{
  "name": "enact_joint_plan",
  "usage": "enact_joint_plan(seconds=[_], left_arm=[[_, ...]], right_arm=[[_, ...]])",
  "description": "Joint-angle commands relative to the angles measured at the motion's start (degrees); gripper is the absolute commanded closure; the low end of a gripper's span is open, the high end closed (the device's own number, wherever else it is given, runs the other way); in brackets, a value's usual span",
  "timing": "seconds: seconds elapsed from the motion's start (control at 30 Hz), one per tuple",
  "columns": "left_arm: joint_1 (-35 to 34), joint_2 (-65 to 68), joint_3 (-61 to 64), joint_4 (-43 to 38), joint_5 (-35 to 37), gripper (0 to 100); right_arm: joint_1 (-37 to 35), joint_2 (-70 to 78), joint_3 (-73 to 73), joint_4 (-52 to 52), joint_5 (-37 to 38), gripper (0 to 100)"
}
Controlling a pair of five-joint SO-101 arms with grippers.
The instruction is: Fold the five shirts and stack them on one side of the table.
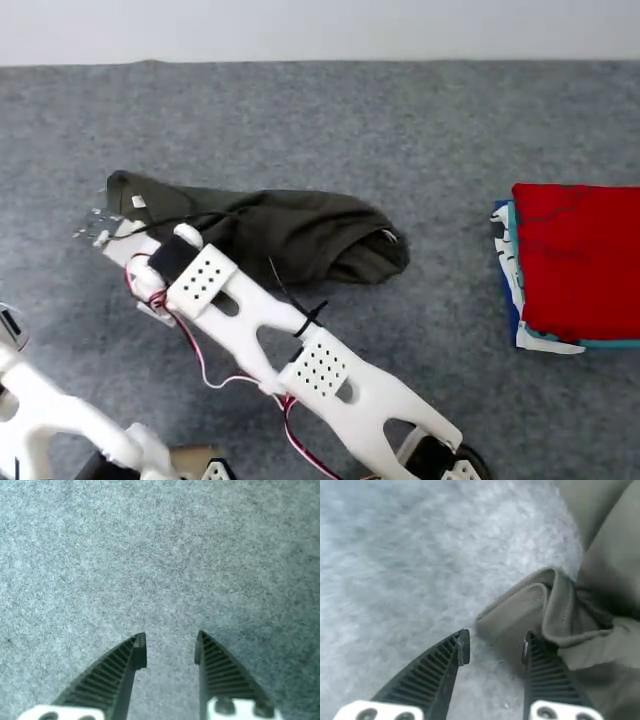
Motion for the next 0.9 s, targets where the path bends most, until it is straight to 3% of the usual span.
enact_joint_plan(seconds=[0.0,0.2,0.37,0.53,0.67,0.87], left_arm=[[-0.44,-2.37,-0.22,-1.41,-0.62,83],[-0.44,-2.2,-0.13,-1.23,-0.53,83],[-0.44,-2.37,-0.13,-1.14,-0.53,83],[-0.44,-2.37,-0.13,-1.32,-0.53,83],[-0.26,-2.37,-0.13,-1.32,-0.44,83],[-0.09,-2.37,-0.57,-1.41,-0.44,83]], right_arm=[[2.51,0.84,-0.26,-1.1,-0.53,82.4],[3.47,2.59,-0.35,-1.01,-0.26,84.2],[3.56,2.68,-0.35,-0.04,8.09,99.5],[3.91,1.19,-2.64,8.92,11.69,98.7],[4.35,-4.53,-2.29,8.75,12.31,98.8],[4.88,-20.18,15.82,8.75,12.31,98.8]])
